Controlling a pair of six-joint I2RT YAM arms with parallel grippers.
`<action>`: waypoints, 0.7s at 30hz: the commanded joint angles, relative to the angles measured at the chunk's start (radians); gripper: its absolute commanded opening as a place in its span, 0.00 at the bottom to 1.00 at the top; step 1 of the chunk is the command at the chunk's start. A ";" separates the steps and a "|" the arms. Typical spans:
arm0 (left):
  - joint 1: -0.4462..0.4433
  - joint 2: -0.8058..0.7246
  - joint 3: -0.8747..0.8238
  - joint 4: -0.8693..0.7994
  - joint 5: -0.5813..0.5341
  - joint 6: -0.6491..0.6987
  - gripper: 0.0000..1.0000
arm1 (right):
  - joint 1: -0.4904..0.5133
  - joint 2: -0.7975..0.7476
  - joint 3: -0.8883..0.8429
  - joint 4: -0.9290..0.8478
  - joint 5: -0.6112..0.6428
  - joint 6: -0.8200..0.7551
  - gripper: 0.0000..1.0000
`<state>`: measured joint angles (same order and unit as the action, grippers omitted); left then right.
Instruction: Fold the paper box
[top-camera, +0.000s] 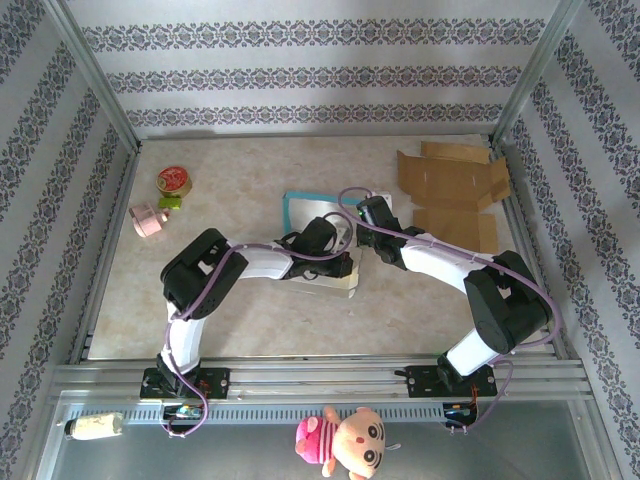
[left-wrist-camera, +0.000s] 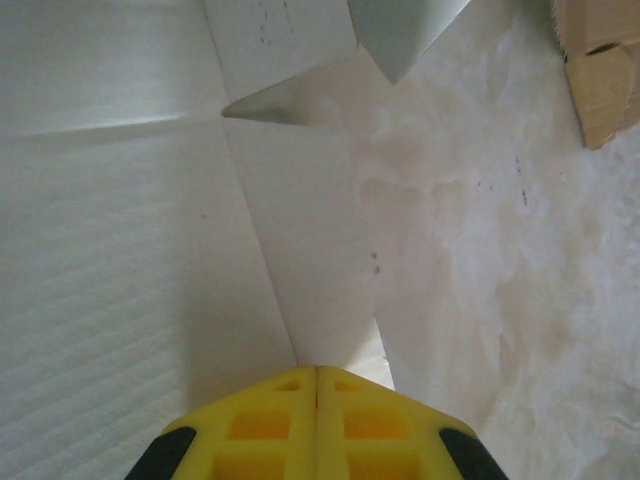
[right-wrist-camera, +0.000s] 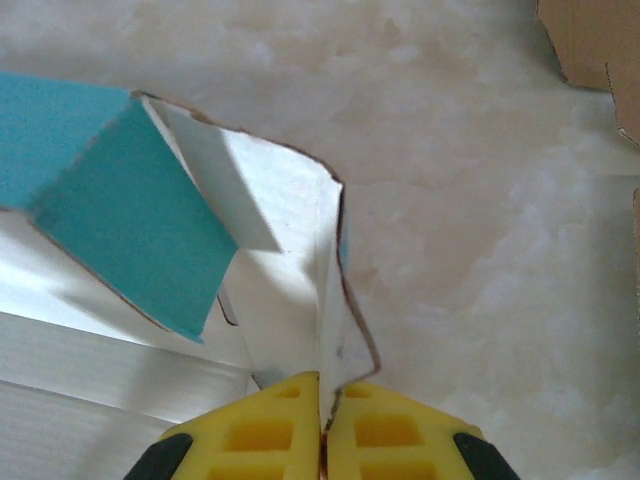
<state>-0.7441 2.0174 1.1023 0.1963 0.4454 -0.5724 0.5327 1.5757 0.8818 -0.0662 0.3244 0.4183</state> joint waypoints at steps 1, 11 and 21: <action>-0.003 0.061 0.047 -0.079 0.038 0.020 0.00 | 0.005 -0.004 0.034 -0.023 -0.020 0.046 0.10; 0.036 0.101 0.050 -0.139 -0.066 0.042 0.00 | -0.005 0.002 0.080 -0.086 -0.136 0.186 0.12; 0.043 0.100 0.029 -0.085 -0.050 0.016 0.00 | 0.001 0.038 0.034 -0.074 -0.196 0.294 0.12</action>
<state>-0.7238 2.0621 1.1709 0.1680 0.4519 -0.5579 0.5320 1.5906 0.9367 -0.1429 0.1883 0.6403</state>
